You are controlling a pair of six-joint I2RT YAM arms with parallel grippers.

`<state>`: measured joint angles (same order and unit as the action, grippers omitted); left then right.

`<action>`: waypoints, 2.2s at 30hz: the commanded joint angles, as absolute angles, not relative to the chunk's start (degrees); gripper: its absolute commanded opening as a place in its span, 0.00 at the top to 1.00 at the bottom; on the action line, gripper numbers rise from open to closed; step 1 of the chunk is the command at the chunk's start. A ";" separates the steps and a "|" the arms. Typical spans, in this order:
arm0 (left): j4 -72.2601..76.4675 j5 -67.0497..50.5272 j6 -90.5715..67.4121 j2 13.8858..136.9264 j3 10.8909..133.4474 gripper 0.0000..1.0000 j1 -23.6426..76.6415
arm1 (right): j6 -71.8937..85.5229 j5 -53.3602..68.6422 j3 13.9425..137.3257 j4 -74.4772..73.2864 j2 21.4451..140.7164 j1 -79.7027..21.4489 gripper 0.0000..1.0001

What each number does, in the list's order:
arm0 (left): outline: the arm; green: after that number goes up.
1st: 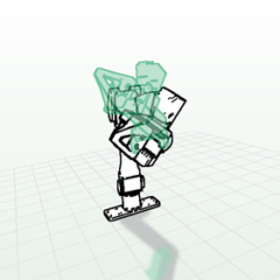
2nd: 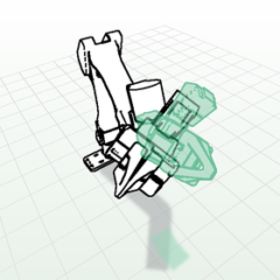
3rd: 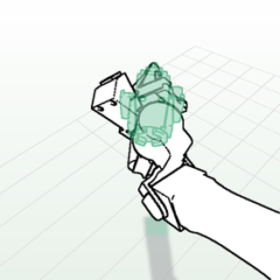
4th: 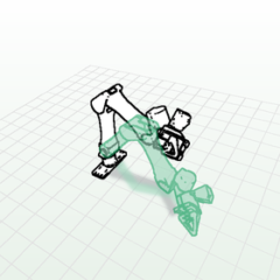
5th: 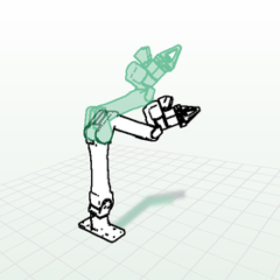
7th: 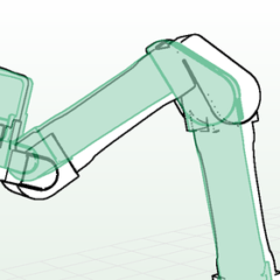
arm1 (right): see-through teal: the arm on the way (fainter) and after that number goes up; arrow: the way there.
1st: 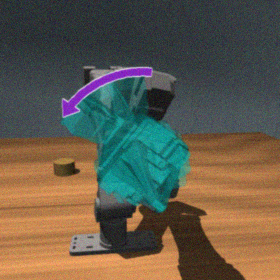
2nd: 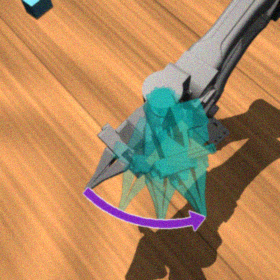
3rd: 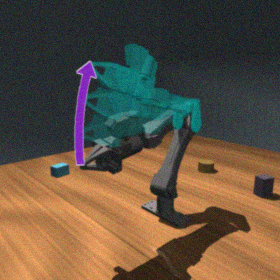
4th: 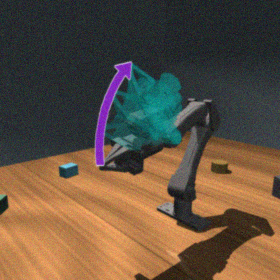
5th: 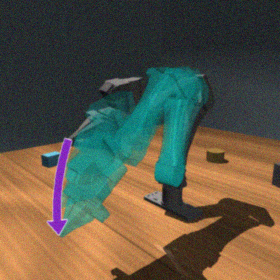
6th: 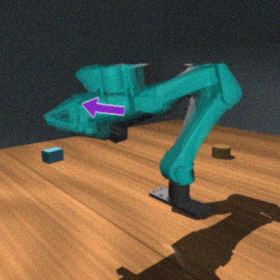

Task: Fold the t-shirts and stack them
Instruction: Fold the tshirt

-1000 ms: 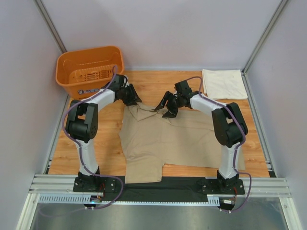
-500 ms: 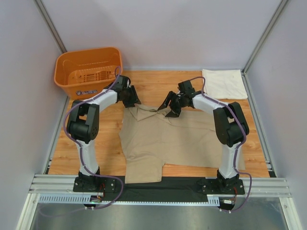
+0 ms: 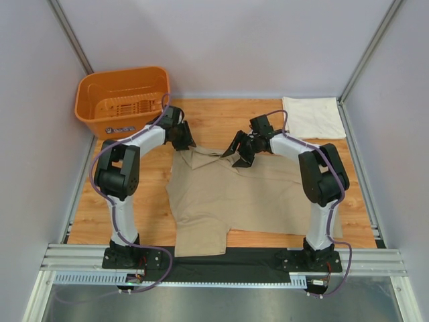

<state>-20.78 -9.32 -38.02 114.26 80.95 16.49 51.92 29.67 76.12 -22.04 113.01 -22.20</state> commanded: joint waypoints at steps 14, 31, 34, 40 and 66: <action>-23.73 -6.60 -34.02 112.51 84.73 1.00 17.40 | 49.84 30.23 74.44 -20.92 109.07 -21.10 0.37; -33.39 -4.84 -31.82 93.44 74.62 1.00 20.39 | 56.16 39.11 65.57 -12.13 105.30 -23.47 0.32; -35.42 -5.27 -32.08 90.45 73.13 1.00 20.39 | 56.16 39.11 63.90 -11.86 103.71 -23.47 0.32; -35.77 -9.31 -36.03 86.40 68.82 1.00 20.65 | 56.51 40.08 61.00 -8.10 102.75 -24.34 0.37; -19.16 -11.25 -34.19 106.25 85.69 1.00 20.83 | 55.99 22.68 68.11 -9.93 110.39 -31.46 0.89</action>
